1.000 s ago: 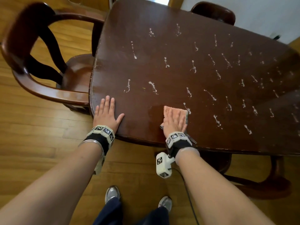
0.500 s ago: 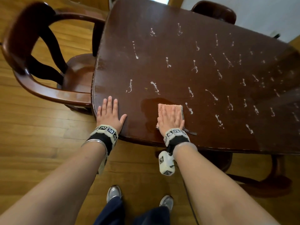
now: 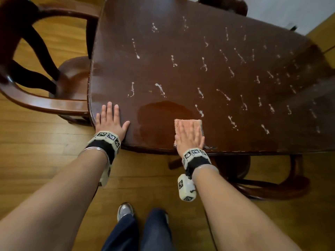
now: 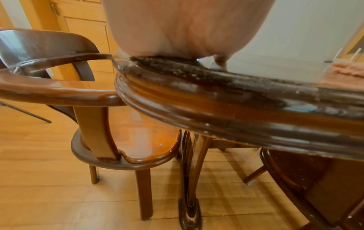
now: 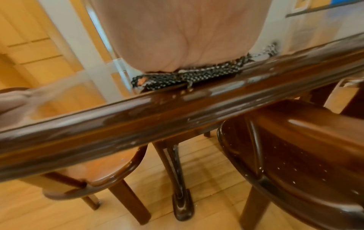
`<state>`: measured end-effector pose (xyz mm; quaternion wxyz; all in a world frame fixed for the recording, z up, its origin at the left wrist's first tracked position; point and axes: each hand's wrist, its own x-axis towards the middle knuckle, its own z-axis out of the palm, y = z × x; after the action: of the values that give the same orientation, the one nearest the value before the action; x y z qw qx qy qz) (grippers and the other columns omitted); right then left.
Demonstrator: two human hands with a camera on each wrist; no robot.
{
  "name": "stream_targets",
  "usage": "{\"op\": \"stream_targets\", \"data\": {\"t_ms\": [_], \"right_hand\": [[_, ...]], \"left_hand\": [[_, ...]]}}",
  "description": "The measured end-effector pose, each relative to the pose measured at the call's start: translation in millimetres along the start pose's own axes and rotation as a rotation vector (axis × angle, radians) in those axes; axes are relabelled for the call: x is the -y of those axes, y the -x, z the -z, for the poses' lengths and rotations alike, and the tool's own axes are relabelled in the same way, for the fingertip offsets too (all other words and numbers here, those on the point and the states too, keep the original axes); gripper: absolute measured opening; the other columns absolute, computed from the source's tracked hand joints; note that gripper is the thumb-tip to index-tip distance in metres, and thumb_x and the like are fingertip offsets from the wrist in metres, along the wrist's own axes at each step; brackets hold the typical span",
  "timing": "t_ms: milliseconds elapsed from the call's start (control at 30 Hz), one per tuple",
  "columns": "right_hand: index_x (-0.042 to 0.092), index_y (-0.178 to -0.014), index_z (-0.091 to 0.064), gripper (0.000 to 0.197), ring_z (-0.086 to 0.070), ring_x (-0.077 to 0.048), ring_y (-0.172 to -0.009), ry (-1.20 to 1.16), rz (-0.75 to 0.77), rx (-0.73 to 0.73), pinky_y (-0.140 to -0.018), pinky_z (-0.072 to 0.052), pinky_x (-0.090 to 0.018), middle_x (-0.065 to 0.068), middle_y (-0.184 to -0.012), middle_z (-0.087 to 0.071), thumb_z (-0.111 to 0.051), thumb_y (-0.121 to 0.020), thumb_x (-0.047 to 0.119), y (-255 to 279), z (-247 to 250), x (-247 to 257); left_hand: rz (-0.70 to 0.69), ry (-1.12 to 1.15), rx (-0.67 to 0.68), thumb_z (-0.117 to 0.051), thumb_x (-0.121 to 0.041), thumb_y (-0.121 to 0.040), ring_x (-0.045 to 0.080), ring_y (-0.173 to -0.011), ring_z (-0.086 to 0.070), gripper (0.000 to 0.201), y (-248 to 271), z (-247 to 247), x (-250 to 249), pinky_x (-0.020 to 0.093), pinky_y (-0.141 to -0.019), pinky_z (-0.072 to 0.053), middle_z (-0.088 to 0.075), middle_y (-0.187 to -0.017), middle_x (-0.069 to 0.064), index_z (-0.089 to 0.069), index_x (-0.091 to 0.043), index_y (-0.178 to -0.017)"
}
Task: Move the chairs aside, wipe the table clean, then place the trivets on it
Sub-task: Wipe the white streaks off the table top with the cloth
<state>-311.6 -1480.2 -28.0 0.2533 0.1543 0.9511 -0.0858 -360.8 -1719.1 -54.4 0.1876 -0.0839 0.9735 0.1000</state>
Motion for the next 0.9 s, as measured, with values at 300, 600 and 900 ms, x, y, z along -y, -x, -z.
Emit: {"op": "stream_targets", "data": {"t_ms": [300, 600, 900], "right_hand": [[0.044, -0.15, 0.008, 0.056, 0.026, -0.024, -0.144, 0.093, 0.329, 0.0, -0.117, 0.012, -0.049, 0.005, -0.158, 0.025, -0.022, -0.102, 0.045, 13, -20, 59], [0.045, -0.148, 0.013, 0.059, 0.027, -0.027, -0.144, -0.074, 0.019, -0.008, -0.114, 0.016, -0.051, 0.004, -0.157, 0.027, -0.023, -0.101, 0.047, 5, -9, 2], [0.046, -0.148, 0.014, 0.055, 0.025, -0.019, -0.144, 0.096, 0.337, 0.003, -0.113, 0.016, -0.044, 0.01, -0.156, 0.028, -0.019, -0.103, 0.04, 12, -16, 19]], "left_hand": [[0.005, -0.009, -0.002, -0.025, -0.051, -0.098, 0.02, -0.146, 0.013, 0.071, -1, -1, -1, 0.038, -0.118, 0.007, 0.015, -0.159, 0.003, 0.005, -0.017, -0.152], [0.029, -0.001, -0.022, -0.025, -0.05, -0.098, 0.021, -0.146, 0.012, 0.069, 1, -6, -5, 0.039, -0.118, 0.007, 0.015, -0.159, 0.003, 0.004, -0.017, -0.152], [0.011, 0.027, -0.065, -0.027, -0.051, -0.098, 0.02, -0.147, 0.009, 0.069, 3, -3, -4, 0.037, -0.118, 0.005, 0.01, -0.16, 0.001, 0.001, -0.018, -0.152]]}}
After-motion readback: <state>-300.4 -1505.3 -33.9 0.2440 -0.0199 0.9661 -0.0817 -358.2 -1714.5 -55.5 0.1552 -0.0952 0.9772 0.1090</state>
